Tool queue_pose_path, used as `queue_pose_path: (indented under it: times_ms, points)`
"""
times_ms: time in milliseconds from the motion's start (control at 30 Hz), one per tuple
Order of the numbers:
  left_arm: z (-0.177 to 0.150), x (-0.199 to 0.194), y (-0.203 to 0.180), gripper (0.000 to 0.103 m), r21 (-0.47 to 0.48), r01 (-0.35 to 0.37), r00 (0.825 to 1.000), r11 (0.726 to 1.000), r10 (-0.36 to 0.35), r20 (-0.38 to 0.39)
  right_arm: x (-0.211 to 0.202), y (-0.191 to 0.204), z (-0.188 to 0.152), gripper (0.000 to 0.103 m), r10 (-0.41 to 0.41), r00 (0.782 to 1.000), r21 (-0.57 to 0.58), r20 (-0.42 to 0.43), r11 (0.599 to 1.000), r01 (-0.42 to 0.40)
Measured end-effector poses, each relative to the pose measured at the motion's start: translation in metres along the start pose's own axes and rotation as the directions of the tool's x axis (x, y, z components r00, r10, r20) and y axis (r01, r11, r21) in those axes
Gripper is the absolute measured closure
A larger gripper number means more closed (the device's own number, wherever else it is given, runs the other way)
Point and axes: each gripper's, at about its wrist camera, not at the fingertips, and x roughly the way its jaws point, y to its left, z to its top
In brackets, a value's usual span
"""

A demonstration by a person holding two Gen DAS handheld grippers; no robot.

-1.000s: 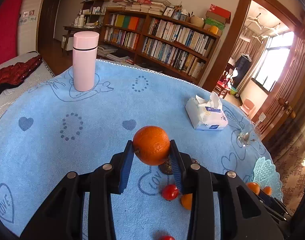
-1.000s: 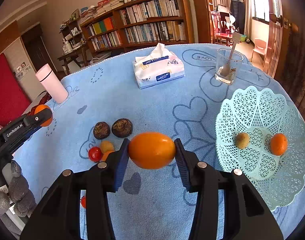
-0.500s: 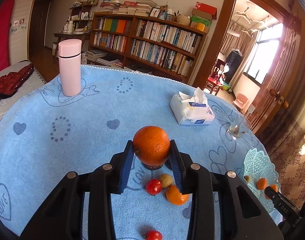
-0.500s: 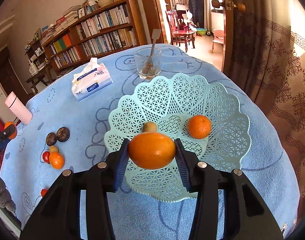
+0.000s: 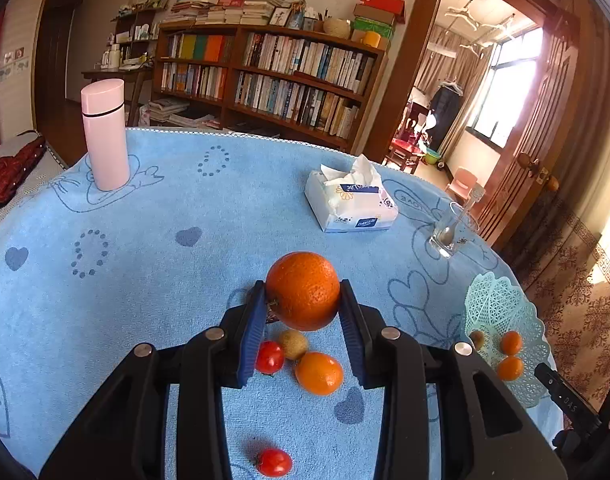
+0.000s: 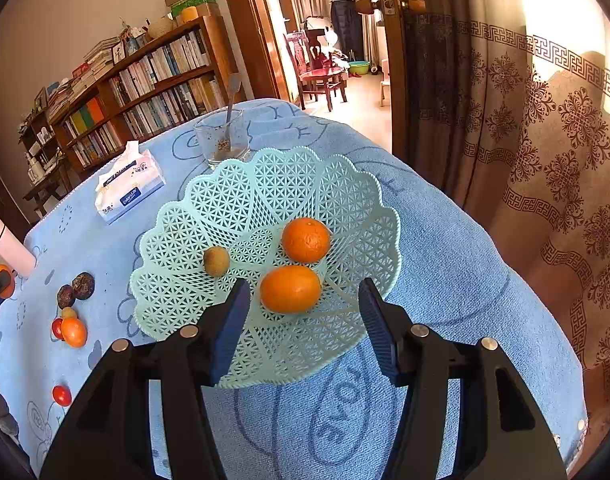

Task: Organize fruits
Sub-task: 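Carry the held orange into the basket and open the left tool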

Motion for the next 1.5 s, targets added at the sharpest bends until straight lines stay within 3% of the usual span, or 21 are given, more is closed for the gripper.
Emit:
queue_pose_path:
  times_ms: [300,600,1067,1467,1500]
  points:
    - [-0.008,-0.004,-0.026,0.067,0.065,0.037,0.999,0.997,-0.037,-0.001,-0.019,-0.014,-0.018,0.043,-0.072,0.991,-0.003,0.112,0.997,0.072]
    - [-0.021,-0.005,-0.059,0.067,0.119,0.112,0.993,0.987,-0.107,-0.042,-0.032,-0.029,-0.027,0.037,-0.078,0.979,0.030,0.187,0.997,0.074]
    - [-0.049,0.017,-0.143,0.067,0.230,0.185,0.977,0.955,-0.153,-0.151,-0.033,-0.065,-0.029,0.036,-0.084,0.969,0.106,0.233,0.992,0.061]
    - [-0.067,0.039,-0.207,0.066,0.273,0.272,0.948,0.923,-0.209,-0.240,-0.030,-0.074,-0.035,0.035,-0.071,0.967,0.096,0.245,0.994,0.049]
    - [-0.068,0.041,-0.209,0.061,0.269,0.278,0.946,0.922,-0.214,-0.245,-0.030,-0.075,-0.035,0.035,-0.069,0.967,0.096,0.245,0.994,0.046]
